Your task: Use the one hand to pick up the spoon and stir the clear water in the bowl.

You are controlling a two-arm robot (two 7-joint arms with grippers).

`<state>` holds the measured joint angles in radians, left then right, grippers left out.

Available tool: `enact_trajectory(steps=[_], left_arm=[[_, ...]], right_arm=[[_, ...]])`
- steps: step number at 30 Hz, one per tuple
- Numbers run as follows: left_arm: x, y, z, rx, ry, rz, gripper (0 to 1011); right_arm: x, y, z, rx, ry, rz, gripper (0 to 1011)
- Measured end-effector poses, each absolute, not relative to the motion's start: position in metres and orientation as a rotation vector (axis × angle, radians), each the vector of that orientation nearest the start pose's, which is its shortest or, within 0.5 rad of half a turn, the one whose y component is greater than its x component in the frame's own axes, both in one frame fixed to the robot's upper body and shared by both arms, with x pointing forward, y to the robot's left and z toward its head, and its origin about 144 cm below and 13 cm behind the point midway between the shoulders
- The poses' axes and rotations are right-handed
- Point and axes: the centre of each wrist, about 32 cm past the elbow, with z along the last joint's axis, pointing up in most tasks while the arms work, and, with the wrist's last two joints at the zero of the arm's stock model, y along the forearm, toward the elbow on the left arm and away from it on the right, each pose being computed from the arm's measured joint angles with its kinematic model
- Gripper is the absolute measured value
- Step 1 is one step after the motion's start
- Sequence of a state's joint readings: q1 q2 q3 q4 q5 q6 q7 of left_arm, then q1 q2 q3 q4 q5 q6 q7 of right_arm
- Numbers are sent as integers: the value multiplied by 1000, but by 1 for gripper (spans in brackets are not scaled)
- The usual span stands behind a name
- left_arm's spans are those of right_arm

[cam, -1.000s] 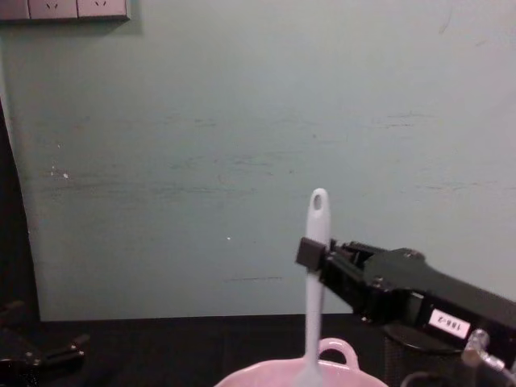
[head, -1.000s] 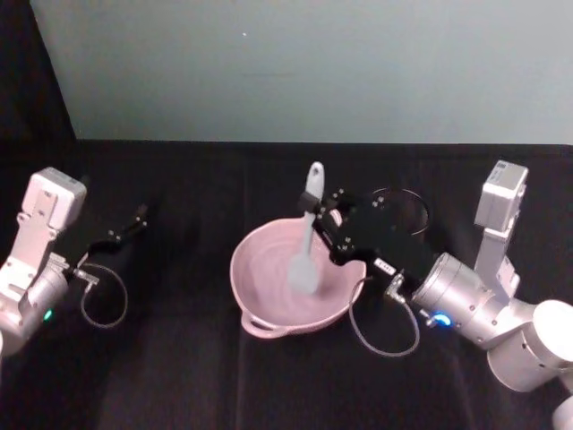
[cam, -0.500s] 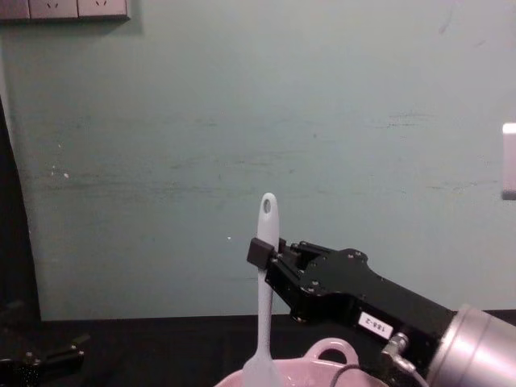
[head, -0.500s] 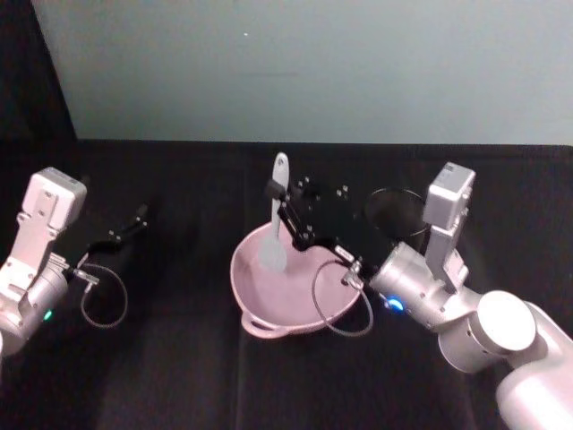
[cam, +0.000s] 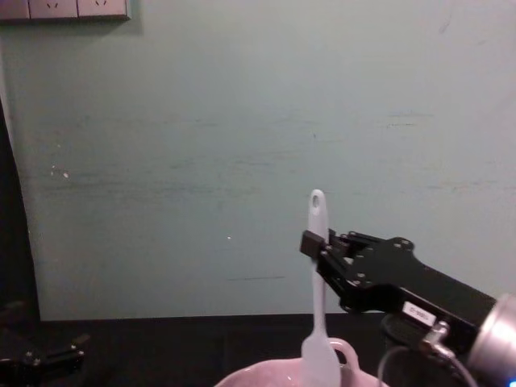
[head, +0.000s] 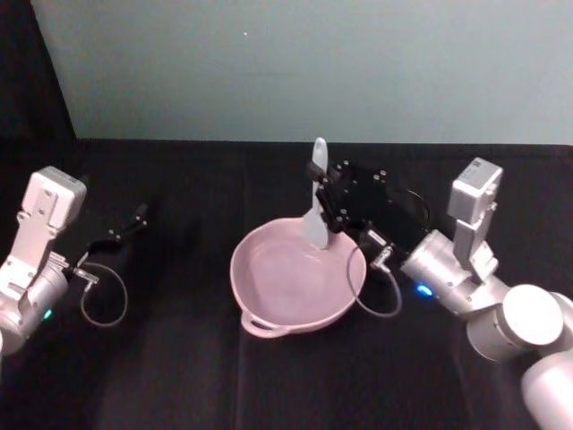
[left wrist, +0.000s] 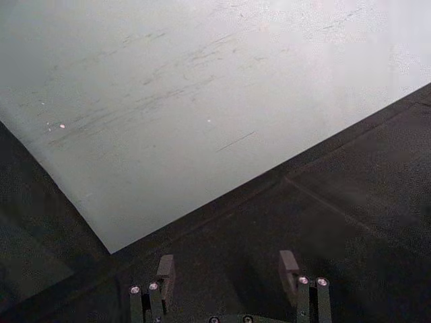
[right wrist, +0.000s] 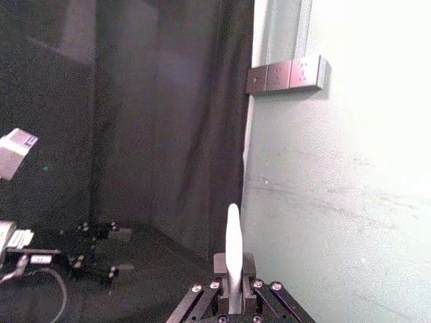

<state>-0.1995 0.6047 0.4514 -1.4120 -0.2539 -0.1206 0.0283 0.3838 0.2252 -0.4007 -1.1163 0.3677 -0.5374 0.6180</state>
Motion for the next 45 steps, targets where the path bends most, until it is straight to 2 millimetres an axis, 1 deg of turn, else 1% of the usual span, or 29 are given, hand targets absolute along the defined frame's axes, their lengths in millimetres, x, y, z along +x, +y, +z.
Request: enact_trajectory(steps=[6, 9, 12, 14, 18, 19, 21, 22, 24, 25, 28, 31, 34, 37, 38, 42, 45], left_arm=[[489, 310, 1140, 304, -285, 1248, 1011], [489, 310, 1140, 304, -285, 1248, 1011], [489, 310, 1140, 304, -285, 1248, 1011], [489, 310, 1140, 304, -285, 1248, 1011], [489, 310, 1140, 304, -285, 1248, 1011], [489, 310, 1140, 304, -285, 1248, 1011], [489, 310, 1140, 304, -285, 1248, 1011], [489, 310, 1140, 304, -285, 1248, 1011], [489, 310, 1140, 304, -285, 1248, 1011], [489, 310, 1140, 304, -285, 1248, 1011], [489, 310, 1140, 304, -285, 1248, 1011], [489, 310, 1140, 304, -285, 1248, 1011], [489, 310, 1140, 304, -285, 1248, 1011], [489, 310, 1140, 304, -285, 1248, 1011], [489, 310, 1140, 304, -285, 1248, 1011], [489, 310, 1140, 304, -285, 1248, 1011], [489, 310, 1140, 304, -285, 1248, 1011]], right_arm=[[532, -236, 1133, 203, -274, -666, 112], [523, -241, 1135, 199, -240, -634, 112], [516, -241, 1136, 203, -209, -600, 112], [511, -237, 1136, 216, -180, -566, 112], [507, -225, 1134, 239, -161, -527, 112], [506, -220, 1133, 250, -166, -518, 112], [508, -214, 1132, 257, -173, -513, 111], [510, -209, 1130, 262, -182, -512, 111], [514, -205, 1128, 265, -189, -520, 111], [518, -200, 1126, 268, -196, -533, 111], [529, -195, 1122, 275, -220, -581, 111], [538, -194, 1120, 276, -240, -624, 112], [550, -198, 1120, 260, -279, -694, 111], [555, -204, 1121, 243, -296, -726, 111], [556, -208, 1122, 231, -306, -738, 111], [554, -222, 1127, 204, -297, -735, 112], [544, -231, 1130, 187, -271, -705, 111]])
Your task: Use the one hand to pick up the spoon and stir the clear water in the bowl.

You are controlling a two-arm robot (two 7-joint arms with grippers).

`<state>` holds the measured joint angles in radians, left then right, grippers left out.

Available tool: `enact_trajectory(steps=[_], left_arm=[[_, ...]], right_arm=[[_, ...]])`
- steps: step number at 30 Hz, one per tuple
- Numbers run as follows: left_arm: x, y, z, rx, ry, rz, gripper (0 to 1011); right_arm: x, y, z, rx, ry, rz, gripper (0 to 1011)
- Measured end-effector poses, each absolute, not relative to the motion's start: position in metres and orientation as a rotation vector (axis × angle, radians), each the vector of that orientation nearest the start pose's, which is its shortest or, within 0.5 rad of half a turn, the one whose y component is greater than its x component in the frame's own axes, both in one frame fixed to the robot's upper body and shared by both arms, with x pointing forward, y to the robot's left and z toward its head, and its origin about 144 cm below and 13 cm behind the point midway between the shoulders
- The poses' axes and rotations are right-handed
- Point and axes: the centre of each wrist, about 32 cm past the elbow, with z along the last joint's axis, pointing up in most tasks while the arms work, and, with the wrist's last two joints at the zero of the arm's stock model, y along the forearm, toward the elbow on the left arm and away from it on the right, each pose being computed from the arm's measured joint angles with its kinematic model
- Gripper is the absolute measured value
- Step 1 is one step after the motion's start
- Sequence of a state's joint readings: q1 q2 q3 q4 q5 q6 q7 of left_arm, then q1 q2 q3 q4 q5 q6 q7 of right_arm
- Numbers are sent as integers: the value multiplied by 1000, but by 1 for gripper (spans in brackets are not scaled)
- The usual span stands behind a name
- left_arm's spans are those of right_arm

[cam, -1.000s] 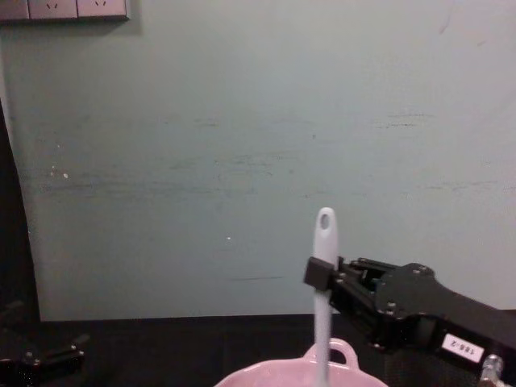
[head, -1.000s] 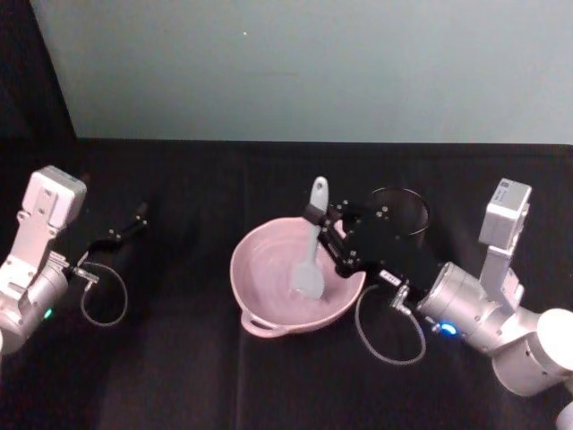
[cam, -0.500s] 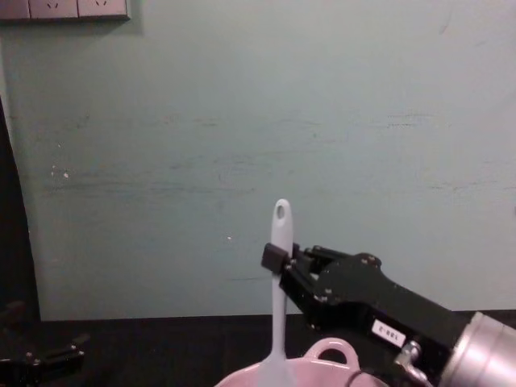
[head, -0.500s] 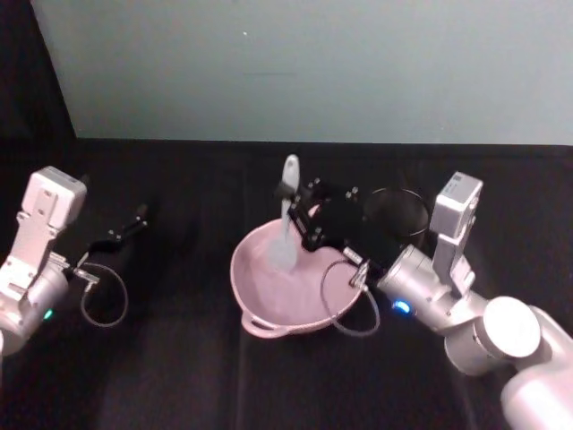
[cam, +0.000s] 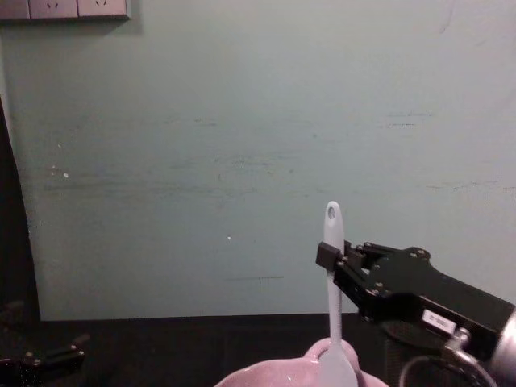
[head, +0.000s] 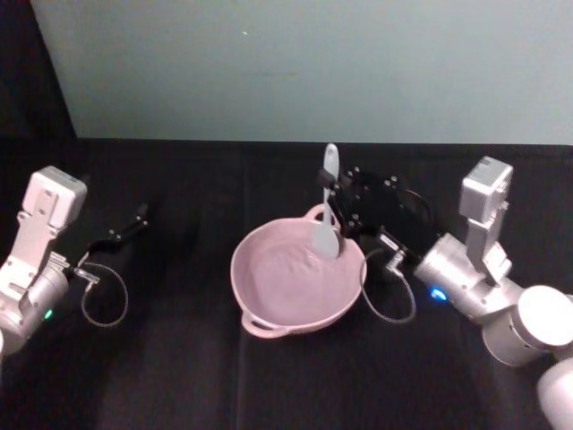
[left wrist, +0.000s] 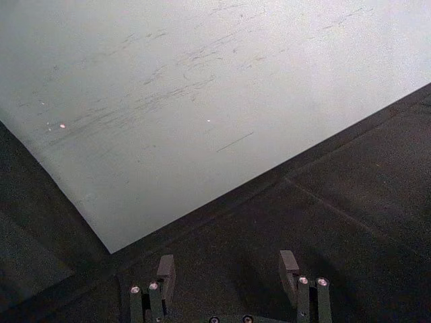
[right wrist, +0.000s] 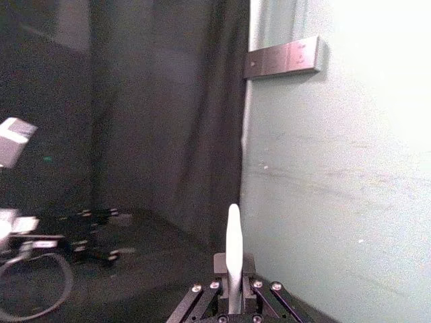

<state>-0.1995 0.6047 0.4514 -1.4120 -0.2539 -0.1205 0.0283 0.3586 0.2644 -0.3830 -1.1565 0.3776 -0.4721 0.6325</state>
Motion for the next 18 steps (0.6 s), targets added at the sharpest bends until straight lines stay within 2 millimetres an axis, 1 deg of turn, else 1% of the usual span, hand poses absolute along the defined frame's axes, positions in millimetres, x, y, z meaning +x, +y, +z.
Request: enact_trajectory(steps=[4, 5, 8, 9, 12, 13, 18], left_arm=[[489, 310, 1140, 305, -285, 1248, 1011], [489, 310, 1140, 305, -285, 1248, 1011], [489, 310, 1140, 304, -285, 1248, 1011], [489, 310, 1140, 305, -285, 1248, 1011], [489, 310, 1140, 305, -285, 1248, 1011], [489, 310, 1140, 304, -285, 1248, 1011], [489, 310, 1140, 304, -285, 1248, 1011]], right_arm=[[530, -236, 1132, 186, -241, -657, 111], [524, -236, 1133, 189, -230, -634, 111], [517, -230, 1133, 198, -218, -588, 112], [517, -230, 1133, 198, -218, -588, 111], [514, -220, 1132, 206, -208, -549, 111], [514, -213, 1132, 210, -204, -532, 111], [522, -195, 1128, 226, -217, -517, 112]])
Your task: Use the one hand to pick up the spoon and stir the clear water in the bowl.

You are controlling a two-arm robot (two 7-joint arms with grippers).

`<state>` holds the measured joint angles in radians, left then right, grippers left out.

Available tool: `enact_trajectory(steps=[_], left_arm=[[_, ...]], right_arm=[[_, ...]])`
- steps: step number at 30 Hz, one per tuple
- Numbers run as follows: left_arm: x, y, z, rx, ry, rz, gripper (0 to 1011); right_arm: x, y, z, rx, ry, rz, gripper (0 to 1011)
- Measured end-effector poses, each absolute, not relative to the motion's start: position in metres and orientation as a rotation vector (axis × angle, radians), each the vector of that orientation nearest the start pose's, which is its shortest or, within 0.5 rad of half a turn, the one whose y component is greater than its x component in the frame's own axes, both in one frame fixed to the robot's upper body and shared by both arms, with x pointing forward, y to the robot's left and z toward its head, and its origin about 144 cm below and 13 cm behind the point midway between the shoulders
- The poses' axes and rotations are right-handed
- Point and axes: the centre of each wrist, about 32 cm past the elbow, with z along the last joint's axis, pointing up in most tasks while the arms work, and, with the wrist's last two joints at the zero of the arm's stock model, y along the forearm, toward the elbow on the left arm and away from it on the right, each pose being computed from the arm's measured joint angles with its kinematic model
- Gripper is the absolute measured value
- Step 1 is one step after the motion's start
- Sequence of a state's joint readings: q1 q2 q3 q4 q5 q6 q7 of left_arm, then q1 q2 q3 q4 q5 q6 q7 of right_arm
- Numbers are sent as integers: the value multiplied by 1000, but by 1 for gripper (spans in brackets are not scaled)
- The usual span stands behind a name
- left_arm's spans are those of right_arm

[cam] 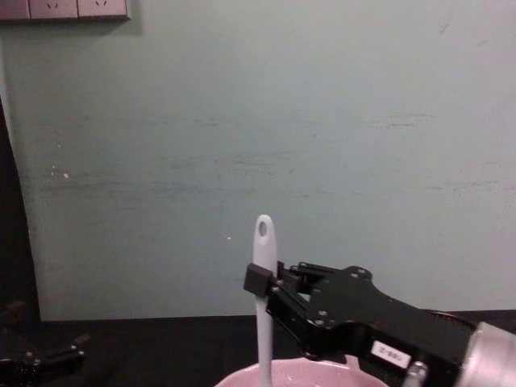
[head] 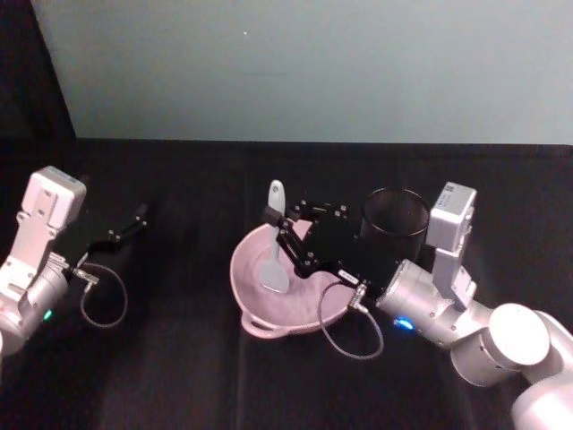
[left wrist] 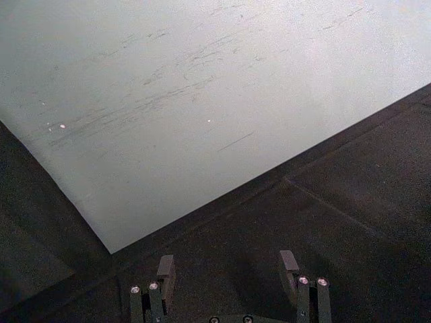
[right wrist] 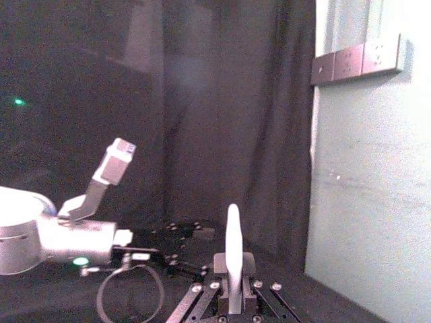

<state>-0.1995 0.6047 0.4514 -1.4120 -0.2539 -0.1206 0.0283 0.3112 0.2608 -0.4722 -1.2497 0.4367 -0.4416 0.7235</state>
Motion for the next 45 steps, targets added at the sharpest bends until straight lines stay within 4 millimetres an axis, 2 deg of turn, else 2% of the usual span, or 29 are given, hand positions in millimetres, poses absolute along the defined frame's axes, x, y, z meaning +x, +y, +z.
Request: enact_trajectory(steps=[8, 17, 22, 28, 37, 45], left_arm=[[489, 310, 1140, 304, -285, 1248, 1011], [489, 310, 1140, 304, -285, 1248, 1011], [489, 310, 1140, 304, -285, 1248, 1011], [489, 310, 1140, 304, -285, 1248, 1011], [489, 310, 1140, 304, -285, 1248, 1011], [489, 310, 1140, 304, -285, 1248, 1011]], right_arm=[[547, -182, 1118, 221, -306, -618, 111], [559, -196, 1119, 190, -386, -729, 111], [551, -211, 1125, 166, -391, -732, 112], [536, -218, 1129, 158, -332, -692, 111], [519, -209, 1129, 200, -225, -618, 112], [525, -198, 1126, 233, -199, -617, 111]])
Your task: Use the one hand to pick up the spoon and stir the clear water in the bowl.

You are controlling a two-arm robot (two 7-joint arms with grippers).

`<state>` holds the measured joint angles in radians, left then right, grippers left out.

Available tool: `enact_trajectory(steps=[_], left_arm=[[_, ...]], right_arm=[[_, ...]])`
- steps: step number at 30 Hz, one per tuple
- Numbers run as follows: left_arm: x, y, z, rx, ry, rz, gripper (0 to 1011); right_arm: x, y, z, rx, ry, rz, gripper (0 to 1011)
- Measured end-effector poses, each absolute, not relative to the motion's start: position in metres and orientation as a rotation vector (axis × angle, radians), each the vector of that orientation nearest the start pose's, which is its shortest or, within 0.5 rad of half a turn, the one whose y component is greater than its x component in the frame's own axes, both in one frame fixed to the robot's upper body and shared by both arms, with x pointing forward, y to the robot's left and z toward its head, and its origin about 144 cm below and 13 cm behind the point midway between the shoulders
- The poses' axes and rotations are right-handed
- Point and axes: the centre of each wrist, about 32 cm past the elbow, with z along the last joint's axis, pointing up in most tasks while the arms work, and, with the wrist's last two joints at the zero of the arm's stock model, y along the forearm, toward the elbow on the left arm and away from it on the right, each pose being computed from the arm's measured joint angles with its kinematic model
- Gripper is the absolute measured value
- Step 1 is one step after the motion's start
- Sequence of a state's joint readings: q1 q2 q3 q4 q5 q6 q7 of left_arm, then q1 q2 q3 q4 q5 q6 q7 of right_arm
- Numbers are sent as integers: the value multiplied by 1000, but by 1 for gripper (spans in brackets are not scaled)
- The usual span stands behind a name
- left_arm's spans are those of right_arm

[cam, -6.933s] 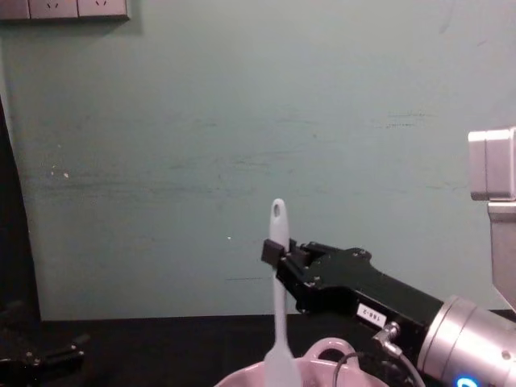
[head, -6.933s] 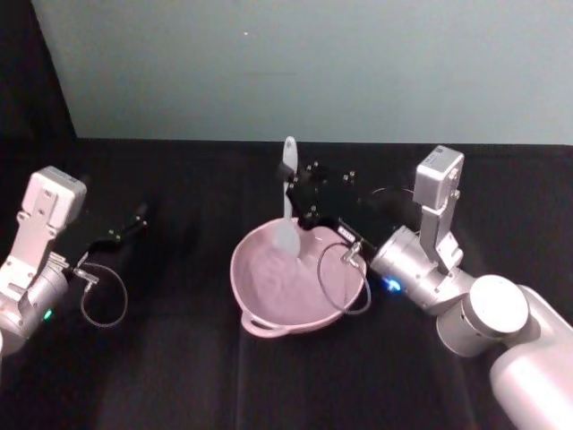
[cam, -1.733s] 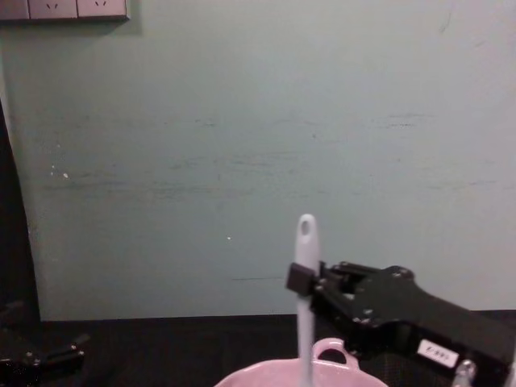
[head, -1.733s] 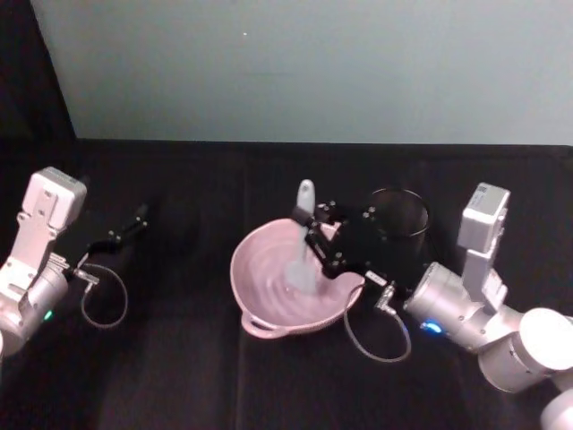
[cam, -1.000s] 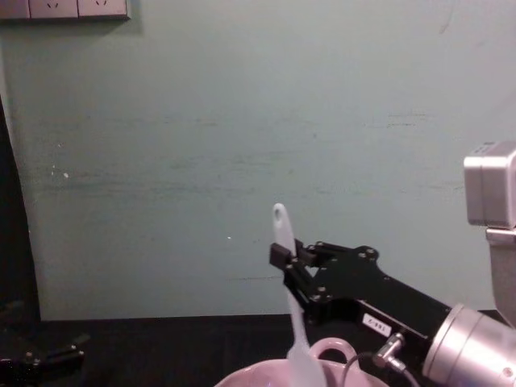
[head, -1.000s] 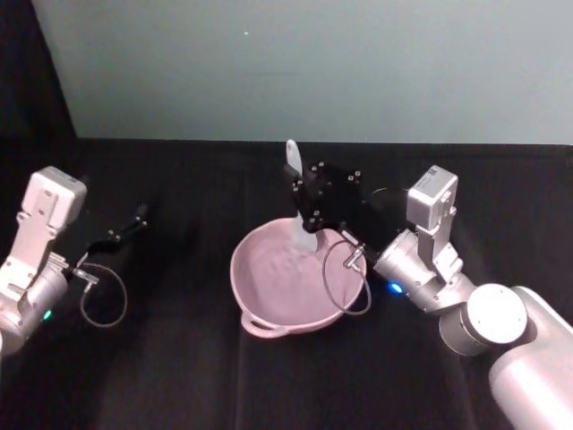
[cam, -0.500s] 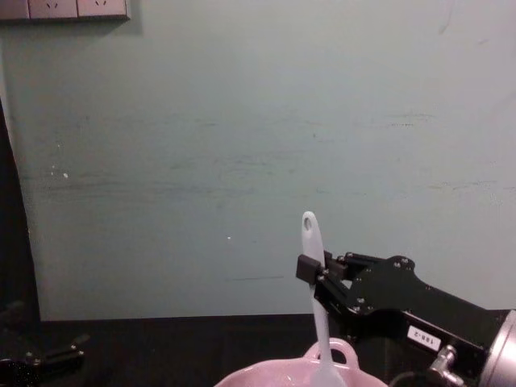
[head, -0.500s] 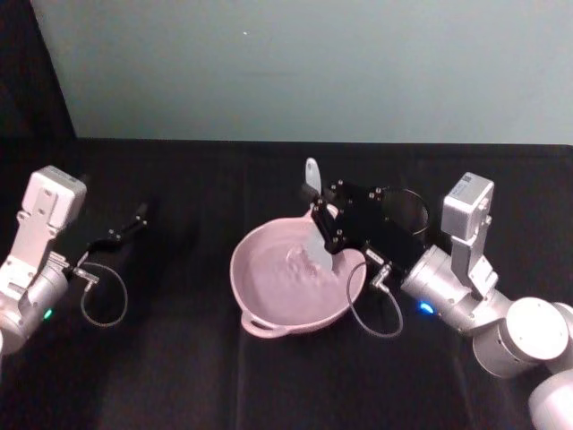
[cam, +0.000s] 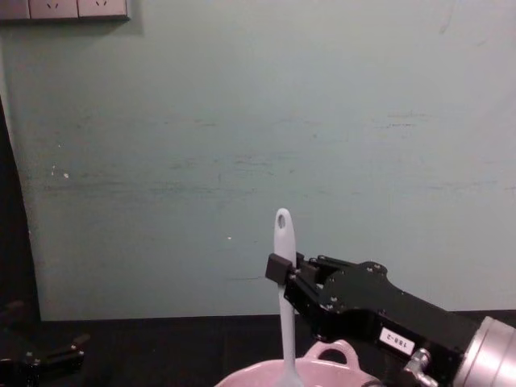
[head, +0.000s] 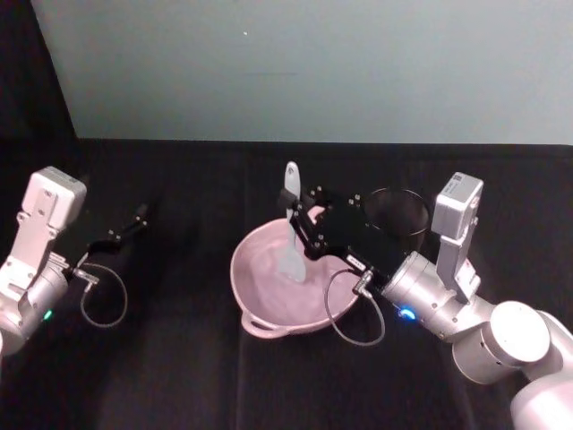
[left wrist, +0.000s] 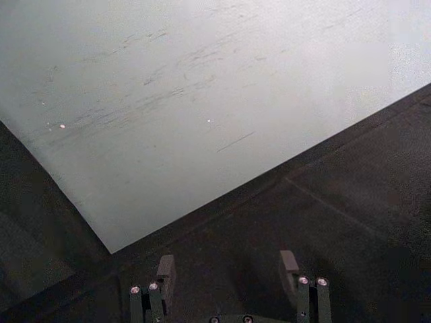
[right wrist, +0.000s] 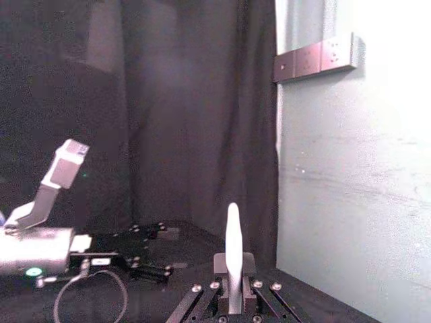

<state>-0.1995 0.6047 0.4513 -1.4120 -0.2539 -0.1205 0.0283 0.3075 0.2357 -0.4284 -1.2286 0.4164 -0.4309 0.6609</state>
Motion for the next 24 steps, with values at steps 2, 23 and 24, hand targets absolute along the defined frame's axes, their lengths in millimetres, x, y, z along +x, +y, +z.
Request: enact_trajectory(steps=[2, 23, 24], left_arm=[[489, 310, 1140, 304, -285, 1248, 1011], [489, 310, 1140, 304, -285, 1248, 1011], [489, 310, 1140, 304, -285, 1248, 1011]], right_arm=[[527, -198, 1126, 243, -192, -632, 112], [525, -257, 1199, 400, 35, -685, 111], [525, -261, 1201, 405, 40, -689, 112]])
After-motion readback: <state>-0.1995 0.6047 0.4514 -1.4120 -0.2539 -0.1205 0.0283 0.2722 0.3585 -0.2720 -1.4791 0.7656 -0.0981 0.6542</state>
